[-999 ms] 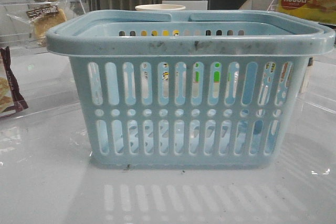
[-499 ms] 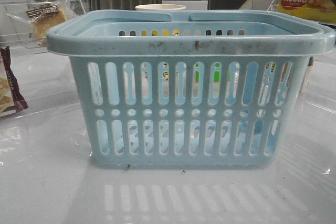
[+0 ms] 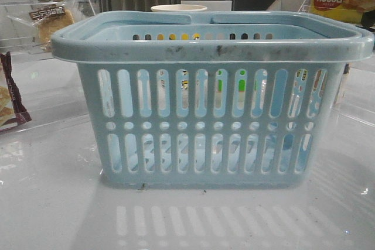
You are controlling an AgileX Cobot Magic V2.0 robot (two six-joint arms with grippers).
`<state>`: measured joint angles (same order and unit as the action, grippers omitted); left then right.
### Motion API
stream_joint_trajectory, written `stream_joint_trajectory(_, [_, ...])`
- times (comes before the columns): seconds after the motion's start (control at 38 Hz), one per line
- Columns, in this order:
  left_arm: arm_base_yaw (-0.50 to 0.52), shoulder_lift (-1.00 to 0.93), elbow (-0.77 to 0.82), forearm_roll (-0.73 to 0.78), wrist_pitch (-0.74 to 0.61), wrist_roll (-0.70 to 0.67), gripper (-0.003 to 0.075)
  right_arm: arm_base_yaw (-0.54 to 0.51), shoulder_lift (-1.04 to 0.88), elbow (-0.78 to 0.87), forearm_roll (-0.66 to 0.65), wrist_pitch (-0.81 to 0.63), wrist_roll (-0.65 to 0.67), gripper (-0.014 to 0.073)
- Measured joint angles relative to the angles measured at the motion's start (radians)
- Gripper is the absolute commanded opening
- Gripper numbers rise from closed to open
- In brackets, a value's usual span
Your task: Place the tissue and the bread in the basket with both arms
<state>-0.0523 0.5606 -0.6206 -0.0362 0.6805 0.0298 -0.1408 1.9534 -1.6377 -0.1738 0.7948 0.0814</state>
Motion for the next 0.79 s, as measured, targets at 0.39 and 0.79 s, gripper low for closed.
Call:
stream_joint_trajectory(0.39, [0.000, 0.000, 0.000, -0.004, 0.000, 0.000, 0.0380, 0.007, -0.069, -0.009, 0.000, 0.030, 0.000, 0.0183])
stream_joint_trajectory(0.79, [0.000, 0.000, 0.000, -0.004, 0.000, 0.000, 0.0380, 0.193, -0.324, -0.009, 0.000, 0.086, 0.000, 0.0183])
